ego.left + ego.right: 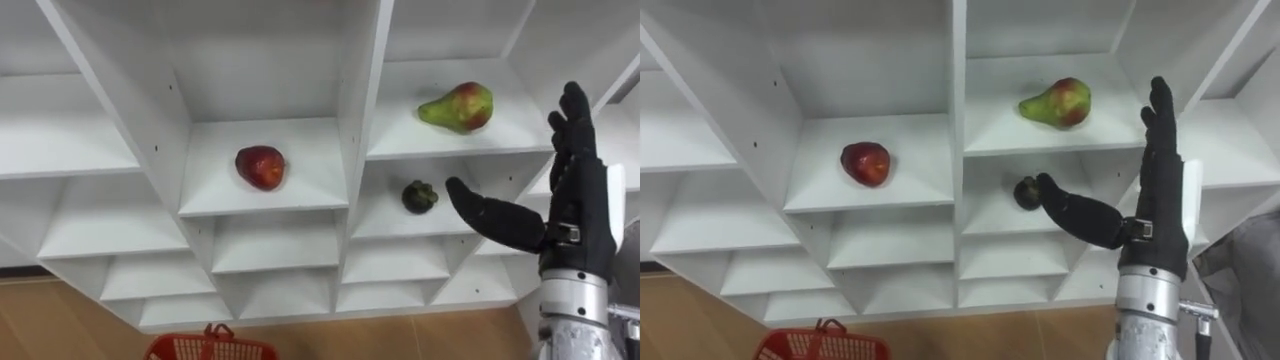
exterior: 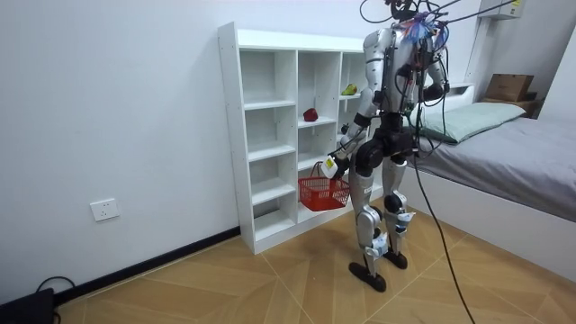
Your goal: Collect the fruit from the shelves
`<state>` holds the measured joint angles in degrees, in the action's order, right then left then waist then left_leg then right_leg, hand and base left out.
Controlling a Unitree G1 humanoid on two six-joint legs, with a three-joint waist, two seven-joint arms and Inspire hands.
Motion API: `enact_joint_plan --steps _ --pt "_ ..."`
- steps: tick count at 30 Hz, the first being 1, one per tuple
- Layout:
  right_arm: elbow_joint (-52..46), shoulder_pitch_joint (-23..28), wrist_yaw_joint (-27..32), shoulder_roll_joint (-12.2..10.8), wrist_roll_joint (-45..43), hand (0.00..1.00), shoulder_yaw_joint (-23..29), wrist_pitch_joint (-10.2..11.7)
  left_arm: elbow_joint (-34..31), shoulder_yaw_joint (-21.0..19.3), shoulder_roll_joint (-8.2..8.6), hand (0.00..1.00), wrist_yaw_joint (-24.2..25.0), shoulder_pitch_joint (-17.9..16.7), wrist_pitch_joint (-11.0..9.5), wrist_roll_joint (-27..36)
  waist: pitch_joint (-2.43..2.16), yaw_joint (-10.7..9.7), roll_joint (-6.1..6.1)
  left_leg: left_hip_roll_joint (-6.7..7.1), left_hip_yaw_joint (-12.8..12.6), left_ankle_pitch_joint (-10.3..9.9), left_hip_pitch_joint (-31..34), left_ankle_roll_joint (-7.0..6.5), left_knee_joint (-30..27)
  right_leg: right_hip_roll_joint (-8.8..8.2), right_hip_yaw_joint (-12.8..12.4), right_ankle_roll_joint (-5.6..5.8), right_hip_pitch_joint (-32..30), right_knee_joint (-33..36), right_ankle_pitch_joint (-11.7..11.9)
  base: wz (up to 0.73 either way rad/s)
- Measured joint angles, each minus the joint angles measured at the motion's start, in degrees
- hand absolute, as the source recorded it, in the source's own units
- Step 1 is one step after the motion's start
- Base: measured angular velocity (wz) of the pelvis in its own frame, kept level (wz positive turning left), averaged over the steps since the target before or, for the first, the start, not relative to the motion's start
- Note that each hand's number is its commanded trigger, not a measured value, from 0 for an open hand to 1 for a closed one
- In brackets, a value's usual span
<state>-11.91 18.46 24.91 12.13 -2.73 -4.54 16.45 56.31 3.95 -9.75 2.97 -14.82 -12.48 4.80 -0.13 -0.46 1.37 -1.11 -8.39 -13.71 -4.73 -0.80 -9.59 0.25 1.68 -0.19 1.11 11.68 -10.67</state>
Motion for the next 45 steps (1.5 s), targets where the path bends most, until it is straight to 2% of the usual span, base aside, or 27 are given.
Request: enact_joint_plan --steps 6,11,19,21,31,37,45 --pt "0.00 -0.02 -0.11 0.77 0.01 0.00 0.01 -0.08 0.58 -0.04 -0.24 1.00 0.04 0.37 1.45 0.03 -0.01 0.67 -0.06 -0.06 -0.06 0.00 0.05 0.00 -0.01 0.01 0.15 -0.06 0.09 -0.02 0.11 0.00" --pt "0.00 -3.04 -0.77 1.67 -0.55 0.00 0.24 -0.40 1.05 -0.26 -0.25 1.00 0.57 0.82 2.12 0.02 0.10 0.68 -0.14 -0.12 0.05 0.00 0.05 0.00 0.04 0.00 0.69 -0.10 0.10 -0.01 0.14 0.00" --pt "0.74 -7.50 -3.61 2.83 -0.96 0.00 2.31 -0.51 0.95 -1.44 -0.62 1.00 1.40 1.22 2.68 -0.58 0.46 0.66 0.88 -0.16 1.15 0.01 0.16 0.03 -0.06 -0.45 4.96 -0.11 0.51 -0.09 0.14 0.07" --pt "0.74 -8.07 -4.93 2.83 -0.88 0.00 2.57 -0.57 0.95 -1.50 -0.67 1.00 1.43 1.27 2.81 -0.58 0.51 0.66 0.98 -0.16 1.24 0.01 0.19 0.03 -0.06 -0.47 5.02 -0.11 0.52 -0.12 0.14 0.02" --pt "1.10 -8.52 -8.92 3.00 0.39 0.00 4.73 -1.08 0.52 -2.84 -0.84 1.00 1.61 1.52 3.44 -2.80 0.34 0.79 1.67 -0.04 2.48 0.02 0.15 0.04 -0.77 -0.75 6.36 -0.15 1.45 -0.64 0.17 0.05" --pt "3.33 -9.00 -10.44 3.29 0.55 0.00 6.78 -1.09 0.53 -5.40 -0.83 1.00 2.22 0.74 3.44 -3.29 0.38 0.90 1.54 -0.05 2.98 0.04 0.21 0.07 -0.89 -0.68 6.69 -0.32 1.92 -1.03 0.33 0.02" --pt "6.74 -11.07 -10.75 3.95 4.64 0.00 7.62 -1.56 -1.47 -5.57 -0.80 1.00 2.12 -0.29 3.85 -5.10 0.32 0.76 1.54 0.01 3.94 0.19 0.34 0.24 -0.95 -0.75 7.84 -0.33 2.09 -1.10 0.34 0.07"
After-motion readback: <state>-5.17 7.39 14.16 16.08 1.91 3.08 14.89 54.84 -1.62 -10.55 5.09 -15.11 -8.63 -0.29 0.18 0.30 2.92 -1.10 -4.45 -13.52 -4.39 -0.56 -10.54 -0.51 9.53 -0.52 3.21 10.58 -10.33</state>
